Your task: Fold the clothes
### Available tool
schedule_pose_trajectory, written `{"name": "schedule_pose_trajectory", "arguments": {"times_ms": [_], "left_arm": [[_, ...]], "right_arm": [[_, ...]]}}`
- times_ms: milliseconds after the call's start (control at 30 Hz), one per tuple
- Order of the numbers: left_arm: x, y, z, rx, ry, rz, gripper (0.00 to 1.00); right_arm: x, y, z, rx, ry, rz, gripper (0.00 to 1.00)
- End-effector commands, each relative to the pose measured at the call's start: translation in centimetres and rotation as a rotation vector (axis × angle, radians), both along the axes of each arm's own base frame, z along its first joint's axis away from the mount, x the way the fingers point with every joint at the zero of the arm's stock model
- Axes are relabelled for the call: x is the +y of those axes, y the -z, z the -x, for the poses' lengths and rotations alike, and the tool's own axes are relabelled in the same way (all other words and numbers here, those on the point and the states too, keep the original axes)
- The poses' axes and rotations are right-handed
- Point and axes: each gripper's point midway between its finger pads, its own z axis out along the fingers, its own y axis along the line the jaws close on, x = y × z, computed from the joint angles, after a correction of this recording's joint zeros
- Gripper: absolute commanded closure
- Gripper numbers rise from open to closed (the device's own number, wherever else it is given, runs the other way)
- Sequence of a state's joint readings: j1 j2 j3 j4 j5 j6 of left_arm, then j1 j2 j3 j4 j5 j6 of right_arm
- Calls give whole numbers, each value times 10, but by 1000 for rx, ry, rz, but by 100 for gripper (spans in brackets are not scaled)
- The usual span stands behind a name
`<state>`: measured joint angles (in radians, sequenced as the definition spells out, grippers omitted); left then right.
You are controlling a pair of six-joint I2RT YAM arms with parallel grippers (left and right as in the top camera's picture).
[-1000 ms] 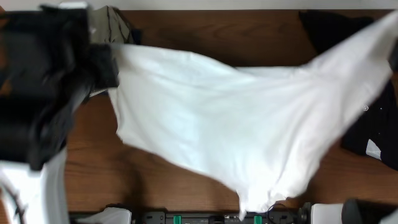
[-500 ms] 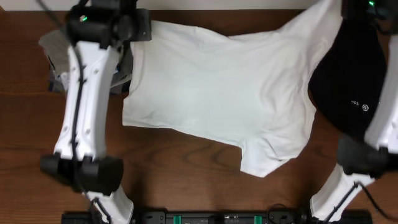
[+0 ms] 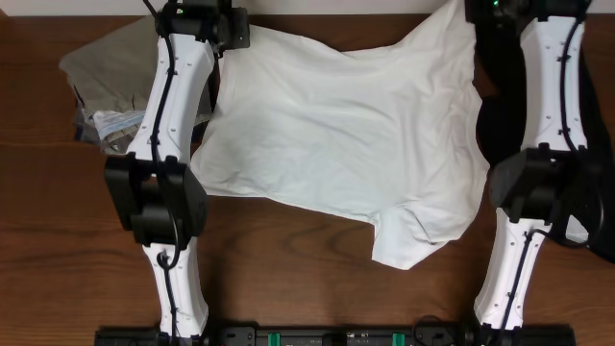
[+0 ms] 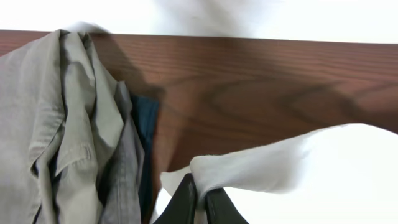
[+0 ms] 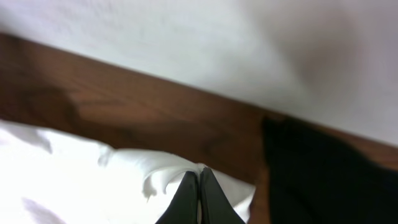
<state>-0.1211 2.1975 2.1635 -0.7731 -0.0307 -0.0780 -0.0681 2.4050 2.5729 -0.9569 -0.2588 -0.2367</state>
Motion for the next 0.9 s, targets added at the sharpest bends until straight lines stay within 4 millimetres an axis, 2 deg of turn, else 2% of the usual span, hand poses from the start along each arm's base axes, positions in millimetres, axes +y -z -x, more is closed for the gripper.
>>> {"name": "schedule_pose_trajectory", "arguments": {"times_ms": [0, 167, 367, 500, 667, 800, 867], "left_arm": [[20, 4, -8, -16, -36, -14, 94], [41, 1, -27, -85, -74, -8, 94], [41, -4, -34, -119, -65, -15, 94], [42, 7, -24, -59, -62, -23, 94], [44, 22, -5, 38, -53, -38, 94], [45, 32, 9, 113, -36, -55, 94], [46, 37, 18, 153, -15, -72, 94]], "right_arm": [[3, 8, 1, 27, 9, -28, 99], [-4, 7, 0, 21, 22, -39, 99], [8, 7, 10, 58, -29, -101, 99], [16, 10, 32, 147, -39, -162, 99], [16, 17, 66, 289, -16, -181, 99], [9, 29, 95, 421, 13, -191, 99], [-1, 37, 108, 484, 49, -162, 99]]}}
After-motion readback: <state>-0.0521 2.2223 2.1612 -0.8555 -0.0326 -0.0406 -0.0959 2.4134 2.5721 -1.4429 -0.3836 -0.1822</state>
